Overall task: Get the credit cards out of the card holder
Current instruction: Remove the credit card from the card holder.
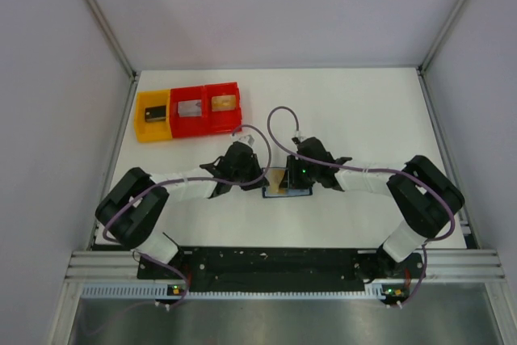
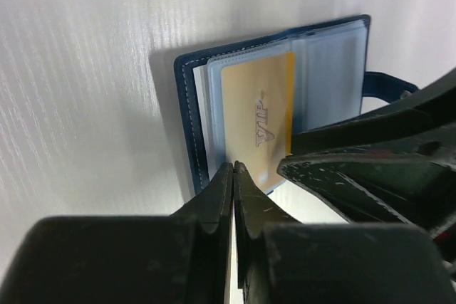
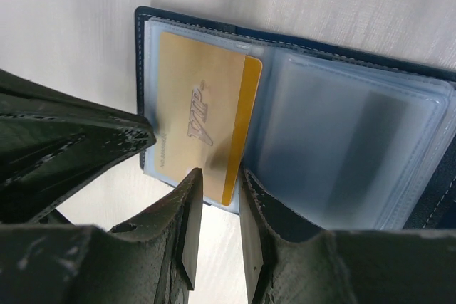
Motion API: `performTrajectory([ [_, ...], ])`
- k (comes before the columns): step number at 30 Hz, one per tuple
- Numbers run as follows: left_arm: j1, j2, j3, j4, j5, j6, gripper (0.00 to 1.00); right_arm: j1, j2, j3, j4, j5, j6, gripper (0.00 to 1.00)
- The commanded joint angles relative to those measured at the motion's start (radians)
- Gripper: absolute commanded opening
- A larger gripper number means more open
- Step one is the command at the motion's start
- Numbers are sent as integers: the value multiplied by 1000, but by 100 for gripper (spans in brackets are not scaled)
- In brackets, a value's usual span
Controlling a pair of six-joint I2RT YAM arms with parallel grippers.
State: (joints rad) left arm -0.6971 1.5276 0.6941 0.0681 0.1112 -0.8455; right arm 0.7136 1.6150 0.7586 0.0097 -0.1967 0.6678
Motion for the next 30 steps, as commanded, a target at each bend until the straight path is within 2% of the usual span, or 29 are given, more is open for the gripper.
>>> performTrajectory([
  [1,-4,48,13,68,-2,-6,2,7,10,-16,36,-7,12,27],
  [9,-2,115,-30,36,-44,-35,0,-17,-15,-47,45,-3,4,27],
  [17,-2,132,-88,81,-22,-86,0,-60,6,-116,211,-133,52,26],
  [26,-2,115,-131,93,-21,-109,0,-126,28,-220,444,-270,138,15],
  [30,-2,115,-140,102,-16,-119,0,-137,34,-235,507,-322,141,5],
])
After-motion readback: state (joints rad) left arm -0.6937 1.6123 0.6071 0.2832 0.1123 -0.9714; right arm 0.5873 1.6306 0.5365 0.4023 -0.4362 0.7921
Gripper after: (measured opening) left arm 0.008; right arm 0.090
